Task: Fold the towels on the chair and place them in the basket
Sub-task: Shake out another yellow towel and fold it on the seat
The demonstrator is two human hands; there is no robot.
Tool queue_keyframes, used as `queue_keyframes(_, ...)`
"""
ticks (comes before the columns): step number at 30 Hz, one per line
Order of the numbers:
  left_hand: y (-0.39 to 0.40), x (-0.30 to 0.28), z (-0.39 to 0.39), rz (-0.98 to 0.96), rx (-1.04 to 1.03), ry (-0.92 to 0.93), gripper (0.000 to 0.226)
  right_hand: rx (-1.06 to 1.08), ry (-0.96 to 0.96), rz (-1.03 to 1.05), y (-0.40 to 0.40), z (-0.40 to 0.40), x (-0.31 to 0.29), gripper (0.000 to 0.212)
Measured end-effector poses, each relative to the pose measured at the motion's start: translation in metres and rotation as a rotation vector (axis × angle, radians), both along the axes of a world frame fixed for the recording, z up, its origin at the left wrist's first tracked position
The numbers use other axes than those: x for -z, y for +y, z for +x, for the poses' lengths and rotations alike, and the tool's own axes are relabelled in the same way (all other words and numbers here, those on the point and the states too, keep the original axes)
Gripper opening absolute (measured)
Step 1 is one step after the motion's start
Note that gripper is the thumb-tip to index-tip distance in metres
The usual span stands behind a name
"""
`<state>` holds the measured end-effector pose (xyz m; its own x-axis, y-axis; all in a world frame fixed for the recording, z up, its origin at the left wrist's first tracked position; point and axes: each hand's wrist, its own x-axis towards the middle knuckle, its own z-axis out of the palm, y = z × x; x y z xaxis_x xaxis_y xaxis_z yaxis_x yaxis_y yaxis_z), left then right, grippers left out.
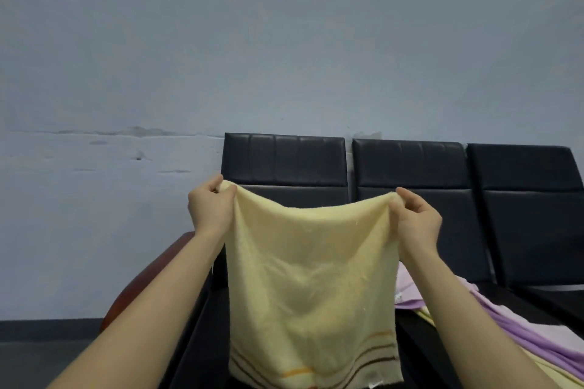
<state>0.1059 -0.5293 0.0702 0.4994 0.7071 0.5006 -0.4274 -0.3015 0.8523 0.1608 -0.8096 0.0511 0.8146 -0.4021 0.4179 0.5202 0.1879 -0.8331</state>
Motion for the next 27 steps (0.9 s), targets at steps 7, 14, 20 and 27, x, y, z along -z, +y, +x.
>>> queue_keyframes(7, 0.011, 0.035, 0.009, 0.275, -0.112, 0.241, 0.027, 0.160, 0.057, -0.267, -0.007, 0.009, 0.034, 0.021)
queue_keyframes(14, 0.018, 0.067, 0.017, 0.398, -0.155, 0.313, 0.010, 0.222, 0.083, -0.409, -0.009, 0.017, 0.063, 0.010)
queue_keyframes(20, 0.025, 0.089, 0.029, 0.401, -0.184, 0.414, 0.011, 0.271, 0.127, -0.588, -0.009, 0.029, 0.087, 0.013)
queue_keyframes(27, 0.024, 0.095, 0.056, 0.241, -0.085, 0.376, 0.009, 0.250, 0.118, -0.586, 0.000, 0.060, 0.097, 0.015)
